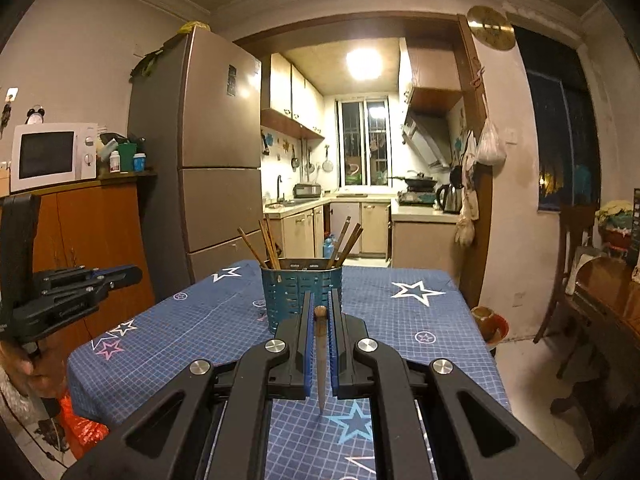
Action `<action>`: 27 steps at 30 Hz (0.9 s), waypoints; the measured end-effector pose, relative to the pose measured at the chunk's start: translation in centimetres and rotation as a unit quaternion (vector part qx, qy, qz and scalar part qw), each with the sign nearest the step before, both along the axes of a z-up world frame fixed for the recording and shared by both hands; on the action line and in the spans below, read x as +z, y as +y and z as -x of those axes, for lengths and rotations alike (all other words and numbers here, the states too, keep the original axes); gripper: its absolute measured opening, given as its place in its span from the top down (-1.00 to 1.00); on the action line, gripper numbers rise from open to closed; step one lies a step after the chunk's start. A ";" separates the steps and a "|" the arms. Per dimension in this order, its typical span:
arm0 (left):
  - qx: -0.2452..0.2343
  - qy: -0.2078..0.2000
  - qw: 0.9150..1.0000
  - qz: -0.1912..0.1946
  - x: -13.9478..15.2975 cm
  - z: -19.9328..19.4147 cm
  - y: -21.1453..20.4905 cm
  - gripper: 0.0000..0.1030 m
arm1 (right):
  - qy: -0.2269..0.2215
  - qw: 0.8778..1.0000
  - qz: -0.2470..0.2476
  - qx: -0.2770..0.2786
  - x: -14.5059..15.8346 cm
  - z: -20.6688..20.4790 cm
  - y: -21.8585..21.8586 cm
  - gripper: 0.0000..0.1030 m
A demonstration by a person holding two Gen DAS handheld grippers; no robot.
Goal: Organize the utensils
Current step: 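Lift both chopsticks upright and carry them toward the teal holder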
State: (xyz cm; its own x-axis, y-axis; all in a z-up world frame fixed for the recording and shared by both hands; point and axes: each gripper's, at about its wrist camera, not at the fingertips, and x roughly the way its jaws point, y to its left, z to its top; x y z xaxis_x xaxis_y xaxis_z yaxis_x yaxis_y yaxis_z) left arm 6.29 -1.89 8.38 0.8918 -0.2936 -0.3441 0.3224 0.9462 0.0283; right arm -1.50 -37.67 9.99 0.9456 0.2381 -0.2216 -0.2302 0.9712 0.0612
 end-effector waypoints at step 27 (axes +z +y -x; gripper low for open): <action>0.032 0.025 0.997 -0.066 -17.2 13.1 4.0 0.89 | 0.009 1.000 -0.007 0.016 -1.7 3.4 0.2 0.85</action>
State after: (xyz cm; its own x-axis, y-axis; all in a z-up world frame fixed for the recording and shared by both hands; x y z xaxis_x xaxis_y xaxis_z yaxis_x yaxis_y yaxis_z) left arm -6.78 2.13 -8.78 0.8883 -0.1847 -0.4205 0.2648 0.9540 0.1404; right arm -4.93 -37.47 8.28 0.9331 0.2719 -0.2355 -0.2606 0.9623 0.0784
